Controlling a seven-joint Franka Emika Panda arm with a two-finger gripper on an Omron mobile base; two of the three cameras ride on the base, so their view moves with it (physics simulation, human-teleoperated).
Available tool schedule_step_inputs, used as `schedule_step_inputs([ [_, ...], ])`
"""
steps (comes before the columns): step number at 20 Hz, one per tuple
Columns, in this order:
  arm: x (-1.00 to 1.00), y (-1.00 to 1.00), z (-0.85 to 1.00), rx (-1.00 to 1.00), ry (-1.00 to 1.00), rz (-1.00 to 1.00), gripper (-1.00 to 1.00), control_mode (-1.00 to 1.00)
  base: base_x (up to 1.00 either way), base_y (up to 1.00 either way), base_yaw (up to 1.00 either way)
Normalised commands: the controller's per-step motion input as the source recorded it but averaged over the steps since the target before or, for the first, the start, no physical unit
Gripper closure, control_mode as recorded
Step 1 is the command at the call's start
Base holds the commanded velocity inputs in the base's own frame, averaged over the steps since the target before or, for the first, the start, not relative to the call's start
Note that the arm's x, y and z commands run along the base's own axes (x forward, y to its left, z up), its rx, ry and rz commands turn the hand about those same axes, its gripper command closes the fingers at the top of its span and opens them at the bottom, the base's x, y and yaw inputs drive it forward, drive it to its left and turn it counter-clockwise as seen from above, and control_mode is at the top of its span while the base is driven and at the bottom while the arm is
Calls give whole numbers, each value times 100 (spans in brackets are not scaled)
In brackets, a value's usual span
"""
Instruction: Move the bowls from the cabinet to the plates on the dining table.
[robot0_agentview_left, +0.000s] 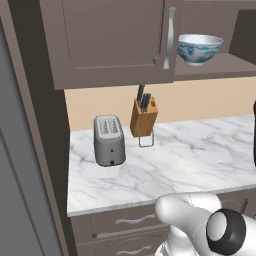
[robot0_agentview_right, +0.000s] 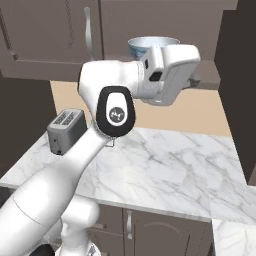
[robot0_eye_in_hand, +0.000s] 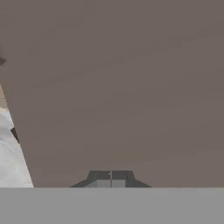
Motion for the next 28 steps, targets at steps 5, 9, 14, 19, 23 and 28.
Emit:
schedule_step_inputs([
  [5, -9, 59, 0, 1, 6, 14, 100, -100, 0, 0, 0],
  [9, -9, 62, 0, 0, 1, 14, 100, -100, 0, 0, 0],
  [14, -7, 53, 0, 0, 0, 13, 100, -100, 0, 0, 0],
  [19, -8, 50, 0, 0, 0, 13, 100, -100, 0, 0, 0],
  [23, -1, 59, 0, 0, 0, 14, 100, -100, 0, 0, 0],
  [28, 0, 61, 0, -1, 0, 13, -100, -100, 0, 0, 0],
])
